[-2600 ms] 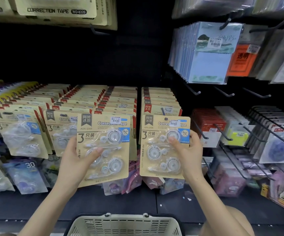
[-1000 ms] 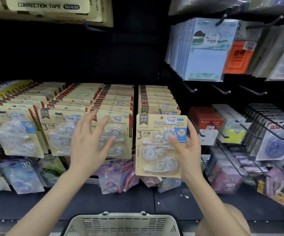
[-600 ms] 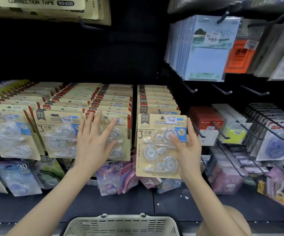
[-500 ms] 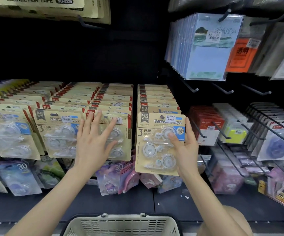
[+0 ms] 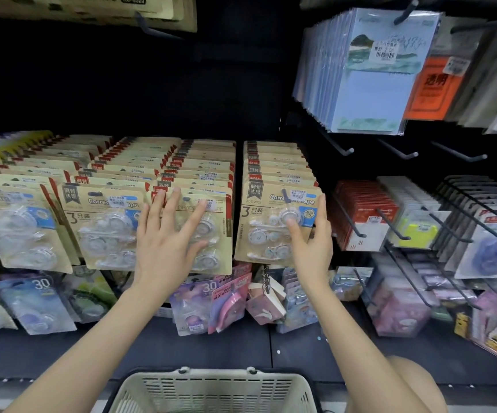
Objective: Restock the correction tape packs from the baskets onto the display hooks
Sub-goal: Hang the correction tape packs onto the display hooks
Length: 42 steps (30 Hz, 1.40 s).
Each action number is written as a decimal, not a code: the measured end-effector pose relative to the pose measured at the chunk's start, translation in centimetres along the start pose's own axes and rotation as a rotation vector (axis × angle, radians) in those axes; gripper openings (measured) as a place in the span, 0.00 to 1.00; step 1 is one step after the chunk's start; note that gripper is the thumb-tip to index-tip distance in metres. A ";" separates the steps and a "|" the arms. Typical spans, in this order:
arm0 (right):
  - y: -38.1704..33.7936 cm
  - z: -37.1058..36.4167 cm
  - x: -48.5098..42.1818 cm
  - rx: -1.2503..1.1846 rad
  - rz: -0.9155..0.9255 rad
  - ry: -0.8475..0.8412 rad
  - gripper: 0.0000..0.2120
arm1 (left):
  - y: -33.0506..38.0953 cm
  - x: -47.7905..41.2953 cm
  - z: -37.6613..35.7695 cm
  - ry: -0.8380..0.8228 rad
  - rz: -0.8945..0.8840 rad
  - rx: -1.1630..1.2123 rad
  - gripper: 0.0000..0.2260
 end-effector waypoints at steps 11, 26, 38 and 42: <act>6.7 3.1 10.1 0.115 -0.276 -0.068 0.08 | -1.9 10.0 -0.4 -0.125 0.038 0.010 0.20; 29.5 -1.0 32.9 0.296 -1.129 -0.691 0.14 | -7.1 39.3 -6.9 -0.989 0.265 -0.066 0.27; 35.4 -6.4 40.7 0.233 -1.422 -0.630 0.31 | -7.4 42.0 -7.9 -0.984 0.460 0.161 0.31; 36.4 -8.3 41.6 0.233 -1.466 -0.638 0.23 | -7.5 42.1 -8.0 -0.985 0.500 0.211 0.31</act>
Point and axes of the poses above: each hand's wrist, its own x-axis away from the middle knuckle, its own z-axis out of the back of the hand, y = z × x, the point moved 6 cm from there along -x, towards the middle knuckle, and after that the axes turned 12 degrees about -x, right-handed, at the moved point
